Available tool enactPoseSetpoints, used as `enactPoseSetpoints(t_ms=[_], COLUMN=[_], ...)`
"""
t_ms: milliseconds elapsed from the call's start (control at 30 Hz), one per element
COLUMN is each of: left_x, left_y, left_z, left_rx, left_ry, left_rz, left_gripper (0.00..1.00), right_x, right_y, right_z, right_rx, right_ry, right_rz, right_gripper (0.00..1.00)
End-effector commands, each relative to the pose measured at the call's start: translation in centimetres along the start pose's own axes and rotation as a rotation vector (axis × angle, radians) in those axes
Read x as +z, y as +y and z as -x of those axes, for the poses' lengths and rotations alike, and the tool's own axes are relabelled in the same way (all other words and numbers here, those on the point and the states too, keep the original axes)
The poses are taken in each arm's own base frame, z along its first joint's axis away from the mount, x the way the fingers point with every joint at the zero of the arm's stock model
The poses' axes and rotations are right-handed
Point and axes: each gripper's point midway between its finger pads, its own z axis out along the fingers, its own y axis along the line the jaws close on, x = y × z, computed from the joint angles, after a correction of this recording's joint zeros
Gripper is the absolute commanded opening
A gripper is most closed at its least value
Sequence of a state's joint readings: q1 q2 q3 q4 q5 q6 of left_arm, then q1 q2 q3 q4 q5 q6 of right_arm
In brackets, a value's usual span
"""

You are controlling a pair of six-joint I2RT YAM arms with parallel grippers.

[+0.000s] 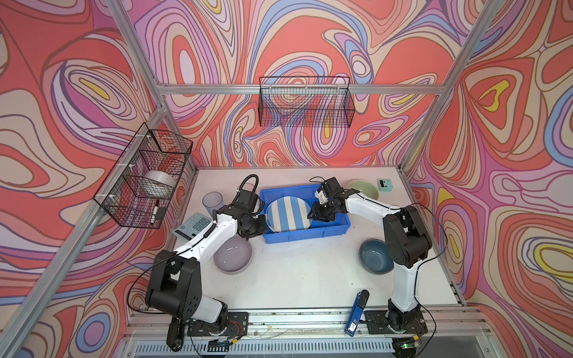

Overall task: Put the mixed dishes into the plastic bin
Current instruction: 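Carry the striped plate over the bin with the right gripper while left holds bin rim, then lower the striped plate into the bin and open the right gripper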

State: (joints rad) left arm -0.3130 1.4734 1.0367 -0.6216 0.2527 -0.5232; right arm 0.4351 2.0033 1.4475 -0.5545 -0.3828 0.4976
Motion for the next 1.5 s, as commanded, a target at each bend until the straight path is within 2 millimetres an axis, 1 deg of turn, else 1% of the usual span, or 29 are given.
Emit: enactPoseSetpoints(t_ms=[0,200,433,667,800,833,967,1133,1200,1467], left_x=[-0.5,-0.8,-0.9,-1.0,-1.0,-1.0,-1.0,-1.0,-1.0,-1.0], left_y=[-0.6,-0.9,-1.0,-1.1,-1.1,-1.1,-1.1,-0.9,-0.9,-0.9], left_z=[1.0,1.2,1.3,1.5,1.5,1.5,1.5,1.5,1.5,1.6], left_rx=[0.018,0.021,0.023,0.022,0.024,0.024,0.025,0.024,0.023,0.021], left_ry=[-0.021,-0.021,-0.022,-0.022,-0.023,-0.024,-0.024,-0.025,-0.025,-0.022], left_rz=[-0.020,-0.026,-0.027,-0.034,-0.033,-0.032,-0.032,-0.032,-0.033,-0.034], left_gripper=[0.21,0.20,0.20,0.20,0.20,0.20,0.20,0.20,0.20,0.20], right_x=[0.9,1.7,1.8,2.5,2.4,2.3,1.3,-0.1,-0.2,0.3], right_y=[0.2,0.8,1.7,2.6,2.5,2.3,1.8,1.3,1.3,1.5], right_z=[0.0,-0.1,0.0,-0.5,-0.5,-0.5,0.1,1.3,1.7,3.0], right_rx=[-0.010,-0.023,-0.042,-0.071,-0.081,-0.085,-0.110,-0.150,-0.172,-0.211], right_ry=[0.014,0.036,0.042,0.075,0.081,0.079,0.057,0.023,0.020,0.030], right_rz=[0.005,0.004,0.002,-0.003,-0.028,-0.040,-0.096,-0.178,-0.199,-0.219], right_gripper=[0.38,0.44,0.50,0.54,0.56,0.59,0.65,0.73,0.73,0.74])
